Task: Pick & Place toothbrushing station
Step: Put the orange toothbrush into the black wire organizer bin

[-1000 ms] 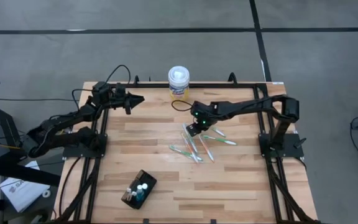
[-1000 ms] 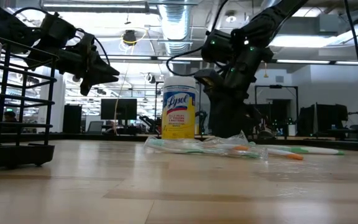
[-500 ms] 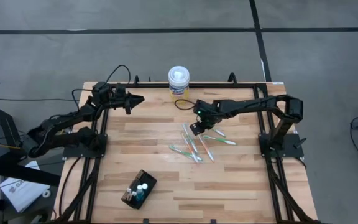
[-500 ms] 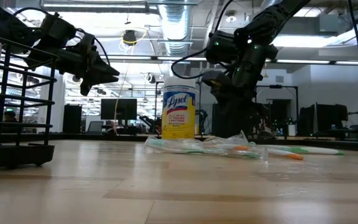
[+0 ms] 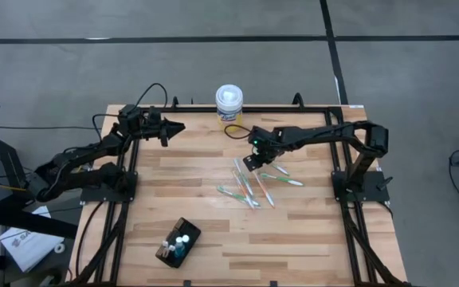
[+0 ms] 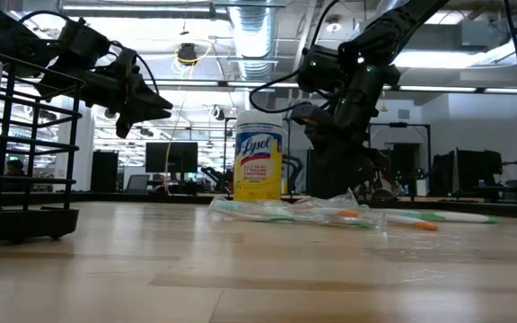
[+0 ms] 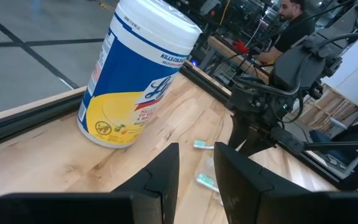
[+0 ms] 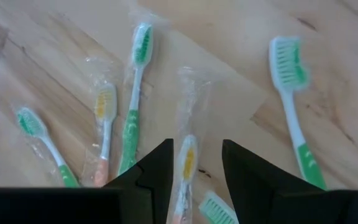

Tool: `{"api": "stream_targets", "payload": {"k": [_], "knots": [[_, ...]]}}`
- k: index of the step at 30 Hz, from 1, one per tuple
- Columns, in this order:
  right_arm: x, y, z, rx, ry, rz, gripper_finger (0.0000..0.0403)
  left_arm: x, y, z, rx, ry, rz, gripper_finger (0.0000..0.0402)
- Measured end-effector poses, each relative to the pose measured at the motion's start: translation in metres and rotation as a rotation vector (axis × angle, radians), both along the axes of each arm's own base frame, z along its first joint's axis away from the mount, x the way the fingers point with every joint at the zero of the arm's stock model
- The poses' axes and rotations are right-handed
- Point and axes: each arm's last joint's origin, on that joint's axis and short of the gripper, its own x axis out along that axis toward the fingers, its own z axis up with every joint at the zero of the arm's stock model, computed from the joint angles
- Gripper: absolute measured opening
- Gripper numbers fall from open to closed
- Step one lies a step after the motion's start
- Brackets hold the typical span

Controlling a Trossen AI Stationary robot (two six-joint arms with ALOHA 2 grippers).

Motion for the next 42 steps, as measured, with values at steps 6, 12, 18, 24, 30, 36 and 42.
{"api": "stream_targets", "payload": {"k": [6, 12, 18, 24, 30, 36, 42], "knots": [[0.004, 0.000, -0.007, -0.003, 0.006, -0.002, 0.0128, 0.000, 0.000, 0.000, 0.000, 0.000, 0.000, 0.0095], [0.012, 0.008, -0.023, 0.009, 0.022, 0.014, 0.0128, 0.000, 0.000, 0.000, 0.000, 0.000, 0.000, 0.0095], [0.015, 0.008, -0.028, 0.023, 0.008, 0.014, 0.0126, 0.000, 0.001, -0.001, -0.005, 0.003, 0.000, 0.0095], [0.014, 0.005, -0.028, 0.013, 0.018, -0.014, 0.0079, 0.000, 0.001, -0.001, -0.007, 0.002, -0.004, 0.0095], [0.016, -0.001, -0.026, 0.015, -0.028, -0.001, 0.0006, 0.000, 0.001, -0.001, -0.007, 0.002, -0.004, 0.0095], [0.018, -0.007, -0.011, 0.028, -0.121, 0.025, 0.0001, 0.000, 0.001, -0.001, -0.006, 0.002, -0.004, 0.0095], [0.024, -0.016, 0.041, -0.030, -0.350, 0.039, 0.0000, 0.000, 0.001, -0.001, 0.002, 0.003, -0.005, 0.0095]]}}
